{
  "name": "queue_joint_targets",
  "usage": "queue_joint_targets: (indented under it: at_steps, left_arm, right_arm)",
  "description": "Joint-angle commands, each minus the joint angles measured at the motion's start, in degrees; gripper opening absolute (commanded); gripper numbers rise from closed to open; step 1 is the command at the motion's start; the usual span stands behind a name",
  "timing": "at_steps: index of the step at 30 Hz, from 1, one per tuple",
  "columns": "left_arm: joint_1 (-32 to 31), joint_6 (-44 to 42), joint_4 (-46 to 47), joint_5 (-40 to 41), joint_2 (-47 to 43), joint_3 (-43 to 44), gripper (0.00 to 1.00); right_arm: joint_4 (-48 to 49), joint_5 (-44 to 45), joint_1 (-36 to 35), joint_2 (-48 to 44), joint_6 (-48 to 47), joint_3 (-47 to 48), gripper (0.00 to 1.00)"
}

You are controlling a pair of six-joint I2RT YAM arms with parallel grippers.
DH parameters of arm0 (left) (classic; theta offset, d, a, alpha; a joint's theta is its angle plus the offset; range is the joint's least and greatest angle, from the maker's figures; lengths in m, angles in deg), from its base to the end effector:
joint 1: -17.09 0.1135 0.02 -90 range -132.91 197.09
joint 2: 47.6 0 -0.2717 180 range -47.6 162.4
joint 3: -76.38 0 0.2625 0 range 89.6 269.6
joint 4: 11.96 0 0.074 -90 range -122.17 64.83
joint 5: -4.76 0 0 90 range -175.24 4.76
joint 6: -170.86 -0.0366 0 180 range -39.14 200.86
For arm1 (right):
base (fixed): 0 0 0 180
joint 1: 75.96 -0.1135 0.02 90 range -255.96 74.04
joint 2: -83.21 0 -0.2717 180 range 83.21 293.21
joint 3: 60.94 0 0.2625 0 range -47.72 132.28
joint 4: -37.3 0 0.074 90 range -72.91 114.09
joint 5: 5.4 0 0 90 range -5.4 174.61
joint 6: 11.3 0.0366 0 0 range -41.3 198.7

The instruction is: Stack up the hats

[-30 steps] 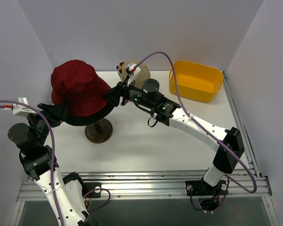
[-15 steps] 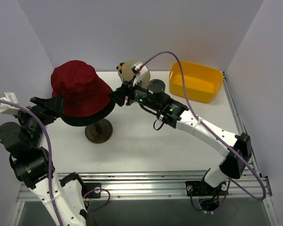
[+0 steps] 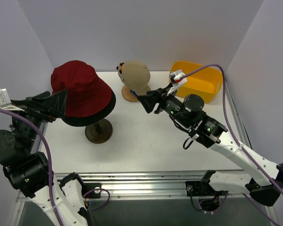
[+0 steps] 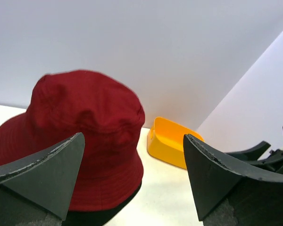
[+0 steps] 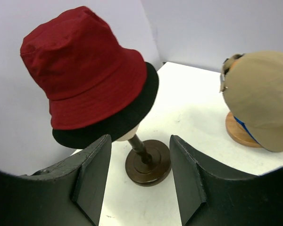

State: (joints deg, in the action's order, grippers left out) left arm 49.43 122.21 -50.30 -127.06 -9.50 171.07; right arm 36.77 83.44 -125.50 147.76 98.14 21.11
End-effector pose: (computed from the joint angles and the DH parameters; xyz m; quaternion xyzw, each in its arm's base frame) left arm 0.0527 0.0045 0.5320 -0.0968 0.6115 -0.2680 0.7382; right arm 0.1677 0.1978 0.4700 -0.1624 0.5725 0.4600 0.6590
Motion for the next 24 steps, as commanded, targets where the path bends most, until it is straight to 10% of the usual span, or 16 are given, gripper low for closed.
queue_joint_targets:
  at_steps: [1, 10, 17, 24]
  left_arm:
    - [0.80, 6.20, 9.55, -3.53, 5.91, 2.11, 0.94]
    - [-11.31, 0.95, 6.78, 5.34, 23.83, 23.88, 0.94]
    - [-46.71, -17.07, -9.84, 32.00, 36.58, 39.63, 0.94]
    - [-78.27, -27.54, -8.19, 56.46, 39.32, 32.80, 0.94]
  right_arm:
    - [-0.73, 5.82, 0.32, -4.42, 0.68, -2.21, 0.48]
    - [-6.53, 8.29, 0.23, -7.24, 0.95, -0.81, 0.48]
    - [-9.17, 11.62, 0.23, -9.36, 0.33, 0.16, 0.48]
    - [-12.51, 19.70, 0.32, -12.43, 2.79, -1.86, 0.48]
